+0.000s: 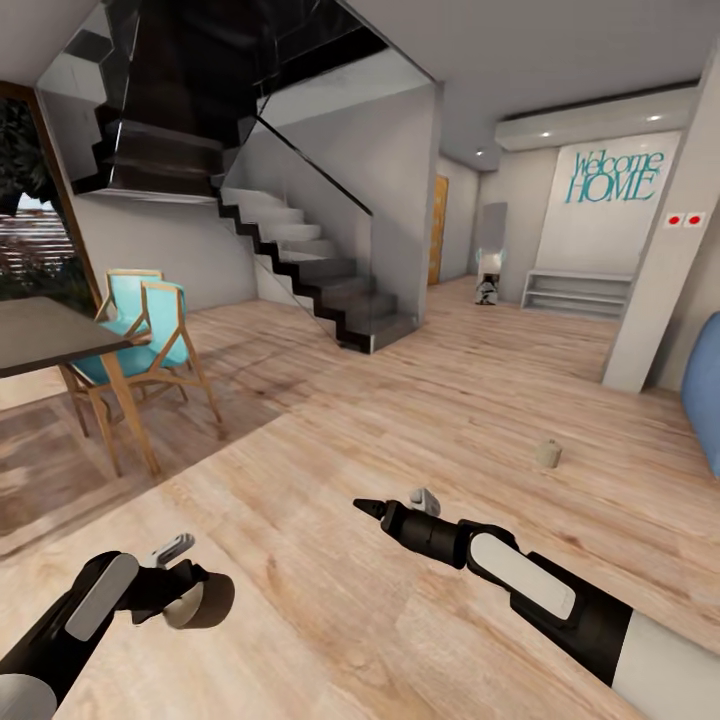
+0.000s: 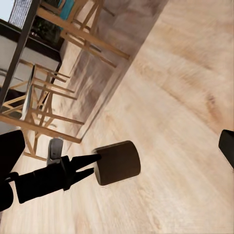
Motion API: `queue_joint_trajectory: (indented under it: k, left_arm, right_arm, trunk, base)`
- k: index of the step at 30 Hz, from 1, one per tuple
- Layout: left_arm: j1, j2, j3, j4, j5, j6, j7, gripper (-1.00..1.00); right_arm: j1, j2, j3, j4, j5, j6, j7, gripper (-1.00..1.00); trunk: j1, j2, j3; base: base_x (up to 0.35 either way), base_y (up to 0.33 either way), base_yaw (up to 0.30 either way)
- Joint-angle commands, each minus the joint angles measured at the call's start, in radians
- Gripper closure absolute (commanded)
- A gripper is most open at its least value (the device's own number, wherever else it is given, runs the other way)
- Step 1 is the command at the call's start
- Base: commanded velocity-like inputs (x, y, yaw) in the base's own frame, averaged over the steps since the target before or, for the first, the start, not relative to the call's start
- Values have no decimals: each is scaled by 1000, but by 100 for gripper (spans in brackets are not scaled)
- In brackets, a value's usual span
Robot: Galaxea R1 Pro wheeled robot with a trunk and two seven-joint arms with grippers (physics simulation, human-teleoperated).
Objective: Place each of the two pumpkins and all three candles from the living room inside a cabinet in the living room (use any cabinet), then make sure every cabinet is closed, and position the cauldron so it is next to a table in the living room.
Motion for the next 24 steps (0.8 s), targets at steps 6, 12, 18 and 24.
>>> queue_joint_trajectory:
  k: [6, 12, 18, 24]
  left_arm:
    - [-1, 1, -3, -1, 12, 0, 9, 100]
    - [-1, 2, -3, -1, 12, 0, 10, 100]
    - [-1, 2, -3, -1, 12, 0, 9, 100]
    - [-1, 1, -3, -1, 12, 0, 9, 100]
  right_arm:
    - [-1, -1, 1, 11, -10, 0, -6, -100]
    - [-1, 0, 0, 20, -11, 3, -6, -100]
    - [-1, 0, 0, 22, -11, 2, -5, -100]
    - [-1, -1, 0, 26, -27, 1, -4, -100]
  trunk:
    - [0, -1, -1]
    - [0, -1, -1]
    - [0, -1, -1]
    - [0, -1, 4]
  base:
    - [333, 0, -2]
    - [333, 0, 0]
    - [333, 0, -4]
    - [333, 0, -174]
